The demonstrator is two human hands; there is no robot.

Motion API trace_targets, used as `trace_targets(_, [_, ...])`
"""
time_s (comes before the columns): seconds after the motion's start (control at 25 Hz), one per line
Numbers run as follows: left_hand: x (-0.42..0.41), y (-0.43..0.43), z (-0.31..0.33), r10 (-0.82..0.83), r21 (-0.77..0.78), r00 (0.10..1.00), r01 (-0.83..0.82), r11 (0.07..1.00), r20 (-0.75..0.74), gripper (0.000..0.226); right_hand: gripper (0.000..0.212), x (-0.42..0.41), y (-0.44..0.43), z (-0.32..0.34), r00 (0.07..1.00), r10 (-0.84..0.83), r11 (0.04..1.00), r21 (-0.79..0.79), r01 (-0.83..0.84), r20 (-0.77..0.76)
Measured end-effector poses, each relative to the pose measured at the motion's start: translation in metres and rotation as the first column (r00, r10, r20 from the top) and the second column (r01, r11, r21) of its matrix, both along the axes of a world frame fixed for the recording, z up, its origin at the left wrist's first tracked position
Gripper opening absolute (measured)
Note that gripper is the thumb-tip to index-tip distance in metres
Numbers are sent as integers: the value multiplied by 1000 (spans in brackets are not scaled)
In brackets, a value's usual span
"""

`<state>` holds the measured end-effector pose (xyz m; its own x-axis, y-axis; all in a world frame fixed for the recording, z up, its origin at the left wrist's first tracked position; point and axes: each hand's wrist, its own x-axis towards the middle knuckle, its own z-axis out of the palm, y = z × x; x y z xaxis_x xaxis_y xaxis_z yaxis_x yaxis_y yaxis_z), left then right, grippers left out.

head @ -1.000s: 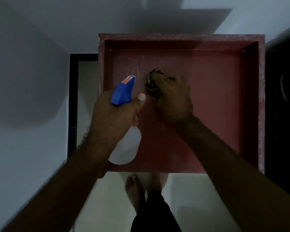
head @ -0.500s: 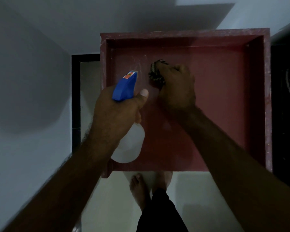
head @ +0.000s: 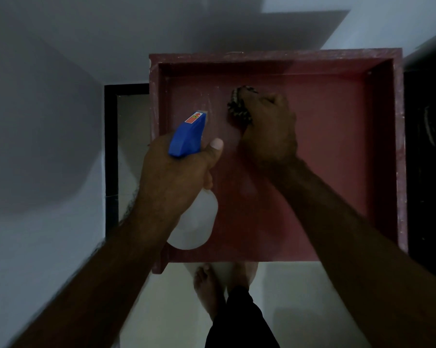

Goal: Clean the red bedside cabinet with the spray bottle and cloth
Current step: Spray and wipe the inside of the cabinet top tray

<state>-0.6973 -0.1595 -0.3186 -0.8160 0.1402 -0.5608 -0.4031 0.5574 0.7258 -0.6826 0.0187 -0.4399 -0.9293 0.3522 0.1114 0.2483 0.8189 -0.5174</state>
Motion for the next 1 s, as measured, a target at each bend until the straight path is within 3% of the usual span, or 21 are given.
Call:
trace_targets(0.28, [-3, -4, -1, 21, 14, 1000, -21, 1000, -8, 35, 55, -12, 36, -21, 982, -181, 984, -1, 181, 51])
trace_targets(0.72, [-6, -10, -5, 37, 10, 999, -37, 999, 0, 40, 73, -35, -13, 0, 997, -71, 997, -36, 69, -36])
trace_targets(1.0, [-4, -9, 0, 65, 8, 998, -65, 998, 19, 42, 76, -50, -29, -2, 988, 142, 989, -37, -141, 56])
